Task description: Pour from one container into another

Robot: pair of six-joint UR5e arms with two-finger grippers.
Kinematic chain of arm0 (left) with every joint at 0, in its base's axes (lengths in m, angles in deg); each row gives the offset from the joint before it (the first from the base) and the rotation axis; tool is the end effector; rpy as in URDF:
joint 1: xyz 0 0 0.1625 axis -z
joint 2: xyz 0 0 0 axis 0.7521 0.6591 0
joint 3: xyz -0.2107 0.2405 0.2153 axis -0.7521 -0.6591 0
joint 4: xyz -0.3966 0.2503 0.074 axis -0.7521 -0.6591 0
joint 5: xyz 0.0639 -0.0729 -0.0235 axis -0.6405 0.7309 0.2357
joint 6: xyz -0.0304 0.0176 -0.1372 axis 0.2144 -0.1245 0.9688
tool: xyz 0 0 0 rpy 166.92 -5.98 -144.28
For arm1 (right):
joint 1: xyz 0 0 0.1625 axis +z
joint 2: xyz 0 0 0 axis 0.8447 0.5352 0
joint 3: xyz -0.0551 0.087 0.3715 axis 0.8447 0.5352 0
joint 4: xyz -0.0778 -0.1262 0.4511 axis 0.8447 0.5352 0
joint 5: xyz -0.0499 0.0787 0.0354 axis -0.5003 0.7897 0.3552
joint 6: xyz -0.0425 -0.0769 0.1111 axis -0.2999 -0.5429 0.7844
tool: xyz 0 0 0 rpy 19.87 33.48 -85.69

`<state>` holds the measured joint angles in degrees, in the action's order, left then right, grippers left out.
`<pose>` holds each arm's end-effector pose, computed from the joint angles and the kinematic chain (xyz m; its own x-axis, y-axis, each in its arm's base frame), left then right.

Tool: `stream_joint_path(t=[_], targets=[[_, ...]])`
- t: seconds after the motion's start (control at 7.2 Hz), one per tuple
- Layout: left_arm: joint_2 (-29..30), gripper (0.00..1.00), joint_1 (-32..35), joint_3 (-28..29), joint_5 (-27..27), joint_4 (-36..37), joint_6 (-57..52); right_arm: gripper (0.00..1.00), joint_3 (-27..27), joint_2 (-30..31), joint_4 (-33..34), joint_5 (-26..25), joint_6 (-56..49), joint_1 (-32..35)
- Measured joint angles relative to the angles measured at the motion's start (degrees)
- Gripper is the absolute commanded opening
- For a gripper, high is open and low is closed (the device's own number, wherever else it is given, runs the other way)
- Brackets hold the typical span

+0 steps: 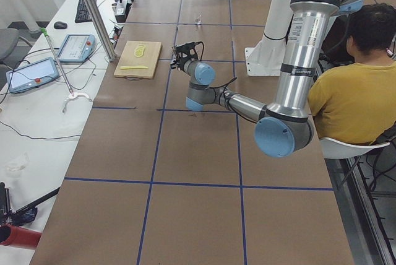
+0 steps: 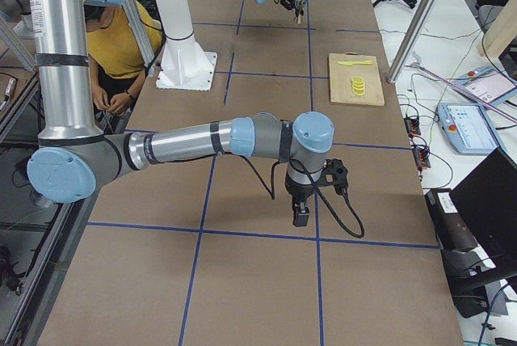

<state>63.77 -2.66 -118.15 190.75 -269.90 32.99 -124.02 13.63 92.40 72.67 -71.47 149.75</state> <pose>0.3495 -0.5016 0.3229 0.3836 0.8490 -0.3633 0.3952 0.2046 0.8955 0.0631 -0.5503 0.5653 0.7633 -0.1030 0.6378 0.0883 0.9946 0.0550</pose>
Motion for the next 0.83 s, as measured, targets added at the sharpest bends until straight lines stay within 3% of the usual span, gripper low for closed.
stream_joint_path(t=[0.14, 0.56, 0.83], targets=[[-4.01, 0.00, 0.61, -1.80, -3.04, -1.77, 4.44, 1.00, -0.03, 0.14, -0.02, 0.00, -0.02, 0.00], [-10.94, 0.00, 0.18, -5.61, -22.09, -1.66, 20.46, 1.00, -0.04, 0.37, -0.06, 0.00, 0.00, 0.00], [-13.56, 0.00, -2.02, -6.43, -33.45, 2.80, 24.71, 1.00, -0.07, 0.50, -0.07, 0.00, -0.04, 0.00]])
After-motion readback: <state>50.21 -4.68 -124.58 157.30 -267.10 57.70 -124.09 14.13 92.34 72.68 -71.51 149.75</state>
